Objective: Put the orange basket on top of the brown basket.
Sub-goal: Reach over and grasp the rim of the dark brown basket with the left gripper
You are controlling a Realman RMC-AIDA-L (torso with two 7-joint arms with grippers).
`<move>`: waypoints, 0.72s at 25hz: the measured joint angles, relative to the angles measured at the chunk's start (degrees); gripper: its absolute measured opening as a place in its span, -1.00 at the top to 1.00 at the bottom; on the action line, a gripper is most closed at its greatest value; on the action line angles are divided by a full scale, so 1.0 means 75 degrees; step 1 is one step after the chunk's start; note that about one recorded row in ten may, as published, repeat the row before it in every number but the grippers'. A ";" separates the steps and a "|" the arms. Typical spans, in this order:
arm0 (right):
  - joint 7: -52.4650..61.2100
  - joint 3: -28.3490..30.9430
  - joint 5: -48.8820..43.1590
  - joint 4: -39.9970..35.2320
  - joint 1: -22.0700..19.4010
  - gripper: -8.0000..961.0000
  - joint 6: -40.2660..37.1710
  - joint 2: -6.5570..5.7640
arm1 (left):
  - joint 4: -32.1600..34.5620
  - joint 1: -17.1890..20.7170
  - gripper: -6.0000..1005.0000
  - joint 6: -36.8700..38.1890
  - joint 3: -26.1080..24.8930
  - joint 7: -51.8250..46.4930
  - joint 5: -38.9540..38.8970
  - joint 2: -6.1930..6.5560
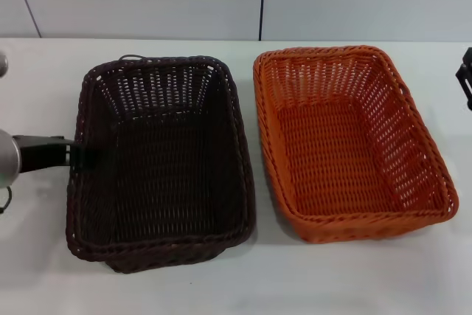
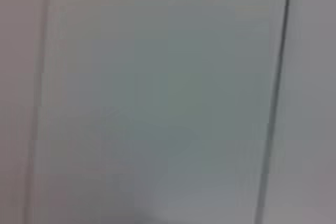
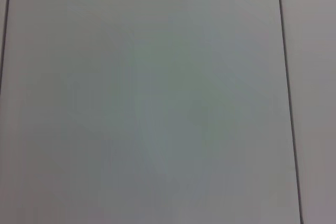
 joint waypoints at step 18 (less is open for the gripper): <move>0.0000 0.0016 0.0000 0.0024 0.0044 -0.70 -0.0017 -0.0006 | 0.0284 -0.0239 -0.21 -0.0036 0.0080 0.0698 0.0007 0.0023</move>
